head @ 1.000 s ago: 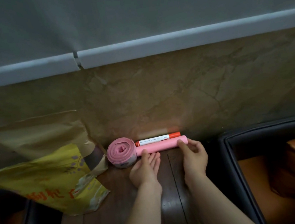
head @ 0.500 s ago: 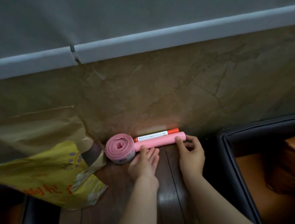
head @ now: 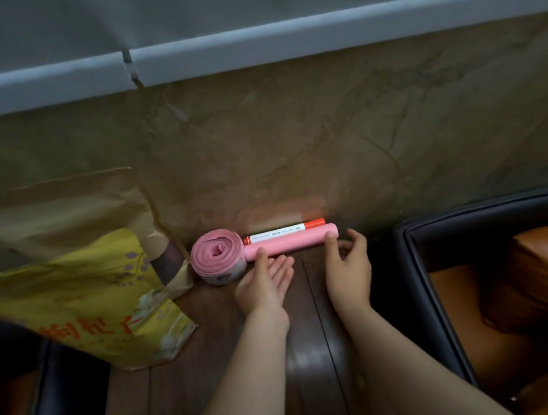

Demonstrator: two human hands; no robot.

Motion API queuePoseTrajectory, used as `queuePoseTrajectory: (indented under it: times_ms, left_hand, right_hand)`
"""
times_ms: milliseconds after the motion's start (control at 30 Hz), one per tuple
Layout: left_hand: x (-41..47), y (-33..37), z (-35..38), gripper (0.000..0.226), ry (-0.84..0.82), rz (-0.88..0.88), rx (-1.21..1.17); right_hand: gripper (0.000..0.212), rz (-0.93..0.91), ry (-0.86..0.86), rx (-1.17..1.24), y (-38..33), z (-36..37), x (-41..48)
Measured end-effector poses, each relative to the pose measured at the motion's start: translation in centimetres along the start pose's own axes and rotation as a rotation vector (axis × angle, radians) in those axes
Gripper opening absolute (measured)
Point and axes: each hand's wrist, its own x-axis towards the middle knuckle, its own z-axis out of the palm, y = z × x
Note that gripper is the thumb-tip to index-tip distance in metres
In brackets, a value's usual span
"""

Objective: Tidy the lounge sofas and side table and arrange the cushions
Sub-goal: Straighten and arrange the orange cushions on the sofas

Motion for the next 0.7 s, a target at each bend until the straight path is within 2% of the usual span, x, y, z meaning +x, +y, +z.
queuePoseTrajectory:
  times_ms: [200, 300, 433, 700]
  left_hand:
    - [-0.8, -0.4, -1.1, 0.013, -0.099, -0.004, 0.069]
    - [-1.5, -0.3, -2.6, 0.007, -0.172, -0.002, 0.229]
    - [-2.5, 0.4, -4.8, 0.008, -0.241, 0.097, 0.542]
    - [-5.1, 3.0, -6.7, 0.018, -0.409, 0.344, 0.886]
  right_hand:
    - [0.053, -0.100, -0.089, -0.150, 0.9, -1.5, -1.7]
    - [0.053, -0.133, -0.111, -0.198, 0.7, -2.6, -2.9]
    - [0.052, -0.196, -0.113, -0.318, 0.6, -3.7, -5.6]
    - [0.047, -0.410, -0.145, -0.437, -2.3, -5.7, -10.5]
